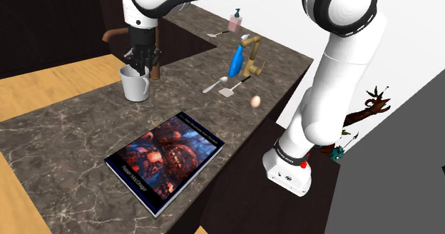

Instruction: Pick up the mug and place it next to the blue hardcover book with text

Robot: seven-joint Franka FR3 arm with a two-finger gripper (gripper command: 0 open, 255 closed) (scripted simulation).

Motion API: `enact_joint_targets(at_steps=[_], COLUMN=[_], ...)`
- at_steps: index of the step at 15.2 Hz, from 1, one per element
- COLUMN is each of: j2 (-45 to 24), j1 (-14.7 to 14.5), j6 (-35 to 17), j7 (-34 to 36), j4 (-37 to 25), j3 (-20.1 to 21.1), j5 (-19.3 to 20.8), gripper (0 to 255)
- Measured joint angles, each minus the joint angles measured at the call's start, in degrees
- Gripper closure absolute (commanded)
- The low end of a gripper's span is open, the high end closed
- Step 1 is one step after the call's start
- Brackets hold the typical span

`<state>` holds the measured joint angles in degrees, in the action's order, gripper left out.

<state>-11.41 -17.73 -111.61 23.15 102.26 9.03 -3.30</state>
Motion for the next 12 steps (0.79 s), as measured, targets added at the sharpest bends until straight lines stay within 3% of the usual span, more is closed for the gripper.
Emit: enact_joint_targets(at_steps=[12], j2=[-3.3], j1=[-0.1], j6=[-8.5], j7=[-0.4], j4=[5.3], j3=[-0.1], j5=[0.3], gripper=[255])
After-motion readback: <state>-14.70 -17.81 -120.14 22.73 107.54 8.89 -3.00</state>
